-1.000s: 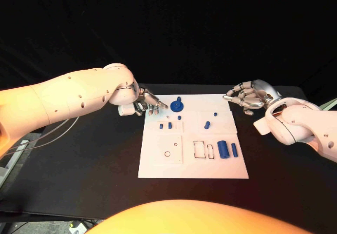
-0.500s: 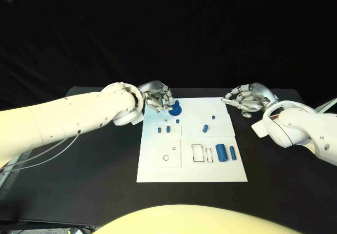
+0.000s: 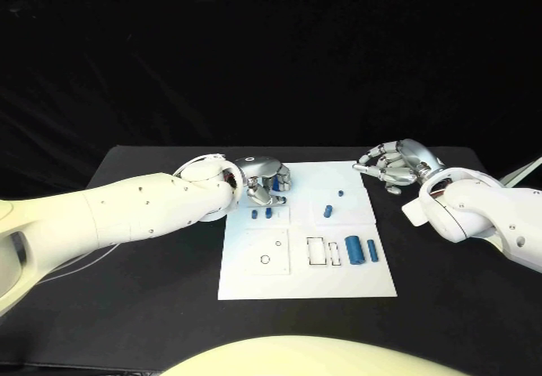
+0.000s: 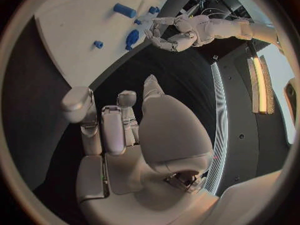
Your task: Assemble the parts on the task board
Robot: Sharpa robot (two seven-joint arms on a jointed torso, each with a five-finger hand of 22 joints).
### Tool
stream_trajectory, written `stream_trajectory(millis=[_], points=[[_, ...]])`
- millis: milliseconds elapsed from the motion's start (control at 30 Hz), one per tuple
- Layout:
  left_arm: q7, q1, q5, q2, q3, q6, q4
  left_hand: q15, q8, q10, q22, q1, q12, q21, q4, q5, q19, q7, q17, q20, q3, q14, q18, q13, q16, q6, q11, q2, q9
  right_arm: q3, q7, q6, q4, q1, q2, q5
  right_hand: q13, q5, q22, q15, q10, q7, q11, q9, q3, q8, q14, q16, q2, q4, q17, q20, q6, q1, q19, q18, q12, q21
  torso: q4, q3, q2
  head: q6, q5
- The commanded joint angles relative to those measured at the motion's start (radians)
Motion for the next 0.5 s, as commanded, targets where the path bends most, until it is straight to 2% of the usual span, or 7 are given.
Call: stream_trajectory(millis=[33, 133, 333, 500], points=[[-0.01, -0.001, -0.033, 0.021, -0.001, 0.038, -0.022, 0.004, -0.021, -0.018, 0.022, -0.002, -0.016, 0.016, -0.012, 0.015, -0.013, -0.004, -0.012, -0.002, -0.003, -0.009, 0.004, -0.014, 0.021, 0.003, 0.004, -0.015, -0.012, 0.0, 0.005, -0.004, 0.0, -0.001, 0.003, -0.002, -0.006, -0.008, -0.006, -0.009, -0.019, 0.001, -0.006, 0.014, -0.029, -0.013, 0.046, -0.02, 0.034, -0.002, 0.024, -0.009, 0.004, -0.012, 0.003, 0.021, -0.009, -0.016, -0.0001, 0.0006, 0.0, 0.003, -0.002], [-0.017, -0.002, -0.05, 0.038, -0.003, 0.055, -0.04, 0.004, -0.028, -0.014, 0.023, 0.0, -0.017, 0.018, -0.013, 0.016, -0.013, -0.004, -0.013, -0.003, -0.004, -0.01, 0.004, -0.018, 0.028, 0.011, 0.003, -0.014, -0.017, 0.0, 0.007, -0.008, -0.001, -0.001, 0.005, -0.003, -0.01, -0.008, -0.011, -0.008, -0.023, 0.001, -0.006, 0.014, -0.03, -0.014, 0.045, -0.024, 0.034, -0.002, 0.021, -0.009, 0.003, -0.01, 0.0, 0.022, -0.014, -0.027, -0.0011, 0.0, 0.0, 0.005, -0.002], [-0.028, -0.003, -0.064, 0.065, -0.004, 0.056, -0.068, 0.004, -0.04, -0.004, 0.028, 0.001, -0.02, 0.023, -0.012, 0.016, -0.011, -0.002, -0.016, -0.003, -0.006, -0.009, 0.004, -0.025, 0.043, 0.029, 0.004, -0.011, -0.025, 0.0, 0.01, -0.014, -0.002, -0.002, 0.006, -0.003, -0.015, -0.008, -0.016, -0.008, -0.028, 0.002, -0.005, 0.014, -0.03, -0.015, 0.043, -0.028, 0.034, -0.003, 0.018, -0.009, 0.002, -0.009, -0.004, 0.024, -0.02, -0.036, 0.0017, 0.0009, -0.002, 0.003, -0.004], [-0.036, -0.003, -0.067, 0.076, -0.004, 0.052, -0.077, 0.004, -0.05, -0.003, 0.031, 0.004, -0.023, 0.027, -0.013, 0.017, -0.011, 0.0, -0.02, -0.003, -0.005, -0.011, 0.004, -0.03, 0.051, 0.032, 0.005, -0.007, -0.031, 0.0, 0.01, -0.014, -0.003, -0.002, 0.008, -0.003, -0.015, -0.008, -0.016, -0.007, -0.029, 0.002, -0.005, 0.014, -0.03, -0.015, 0.043, -0.029, 0.034, -0.003, 0.017, -0.008, 0.001, -0.008, -0.004, 0.024, -0.02, -0.037, -0.0009, 0.0005, 0.0, 0.003, -0.005]])
